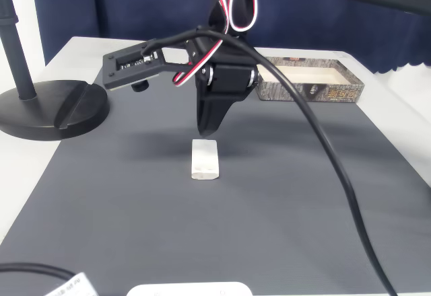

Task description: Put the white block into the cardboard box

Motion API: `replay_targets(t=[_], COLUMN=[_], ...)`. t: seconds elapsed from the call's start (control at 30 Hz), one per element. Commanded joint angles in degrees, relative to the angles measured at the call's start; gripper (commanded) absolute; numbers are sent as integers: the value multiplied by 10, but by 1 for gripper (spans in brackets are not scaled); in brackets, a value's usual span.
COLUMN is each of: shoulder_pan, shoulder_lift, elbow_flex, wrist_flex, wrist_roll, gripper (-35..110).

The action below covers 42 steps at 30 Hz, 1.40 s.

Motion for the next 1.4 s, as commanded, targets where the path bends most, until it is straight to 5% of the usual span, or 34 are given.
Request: replay_targets(t=[0.0,0.27,0.63,0.87,1.37], shoulder_pan=[2,6,22,34,29], shoulder_lift=[6,-10,-16,-16,-23], elbow_flex=[-33,-62,-85,-91,-100], wrist_flex=[3,26,33,33,22], wrist_roll=[4,40,287,587,752], gripper=[-2,-2,-1,-1,2])
